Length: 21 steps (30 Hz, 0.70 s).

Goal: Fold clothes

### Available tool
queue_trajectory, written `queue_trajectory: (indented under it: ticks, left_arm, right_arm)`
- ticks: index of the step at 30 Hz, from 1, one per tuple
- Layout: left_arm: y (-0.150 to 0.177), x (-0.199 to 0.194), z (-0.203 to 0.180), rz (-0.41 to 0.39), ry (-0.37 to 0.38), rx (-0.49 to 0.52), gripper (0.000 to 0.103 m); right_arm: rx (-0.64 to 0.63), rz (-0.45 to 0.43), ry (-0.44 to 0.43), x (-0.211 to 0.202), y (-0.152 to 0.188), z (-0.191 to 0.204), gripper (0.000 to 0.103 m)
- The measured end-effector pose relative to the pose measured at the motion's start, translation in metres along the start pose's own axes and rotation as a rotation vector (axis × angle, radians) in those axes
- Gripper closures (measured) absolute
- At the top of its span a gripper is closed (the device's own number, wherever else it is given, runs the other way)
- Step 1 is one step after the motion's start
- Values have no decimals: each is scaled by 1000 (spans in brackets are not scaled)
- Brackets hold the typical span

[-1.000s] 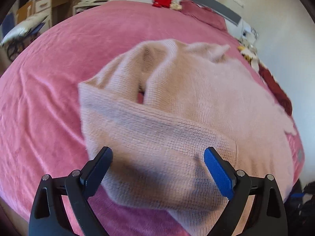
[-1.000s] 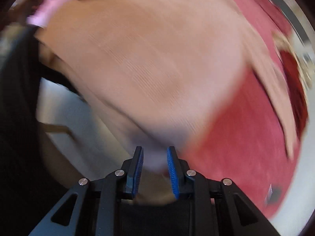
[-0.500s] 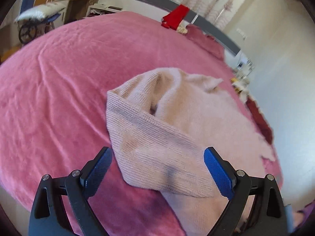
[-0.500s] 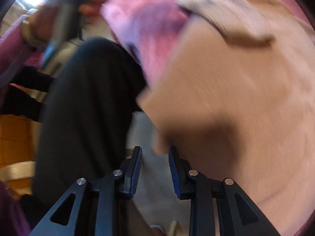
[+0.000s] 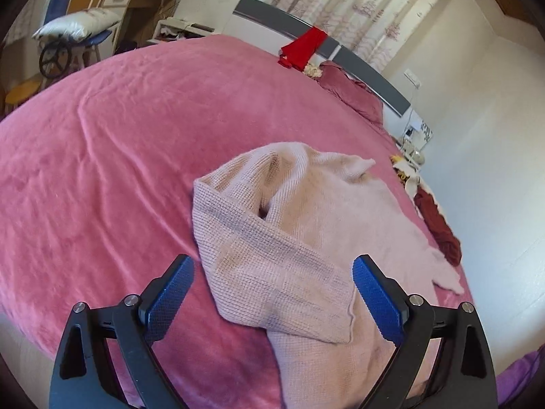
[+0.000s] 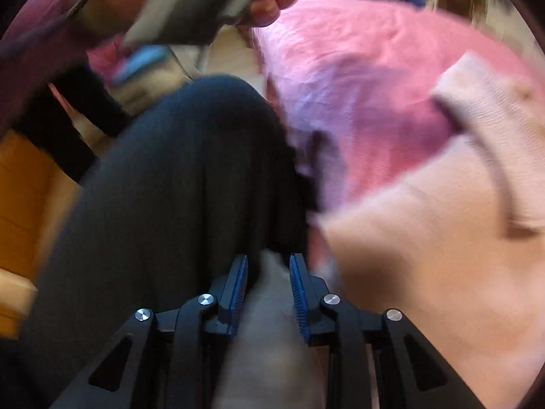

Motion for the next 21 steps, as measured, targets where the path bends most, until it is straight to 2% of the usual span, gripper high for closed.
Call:
queue_trajectory:
  ticks: [2,5,7,8,10,11,13,16,17,19,21]
  left_arm:
    - [4,11,-3,32,-2,31,7]
    - [12,33,-10,96,-2,75,7]
    - [18,51,-14,142,0,96,7]
    - [20,58,-16,161,-6,106,7]
    - [26,72,-24,198,-2,143,7]
    - [29,79,-32,214,-5,185,7]
    - [38,90,-54,244,-15,316,7]
    - [59,104,-94,286,-5,542,7]
    - [69,112,-106,312,-30,625,7]
    - [91,133,-121,382,-129,772,7]
    - [104,150,-119,433,-229,844,7]
  right_arm:
    - [73,-48,34,-22,16,-10,77]
    - [240,-100,171,-59,50,-56,75]
    - [309,-44,350,-70,85,-87,75]
    - [335,13,440,-72,104,-102,75]
    - [360,210,619,-63,146,-132,74]
    - [400,248,642,-65,164,-145,72]
    - [573,156,517,-84,183,-162,73]
    - [660,160,454,-84,189,-172,73]
    - [653,168,462,-76,179,-172,71]
    - [638,184,480,-60,160,-174,69]
    - [620,197,496,-54,151,-173,69]
Point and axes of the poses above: each gripper's, at about its wrist camera, not at the fingertips, and x roughly the way its jaws point, z to its left, y to its underside, the point moved 2 cm from there along x, roughly the way its jaws point, and after that the axes turned 9 degrees about y, right-handed, at the moved point
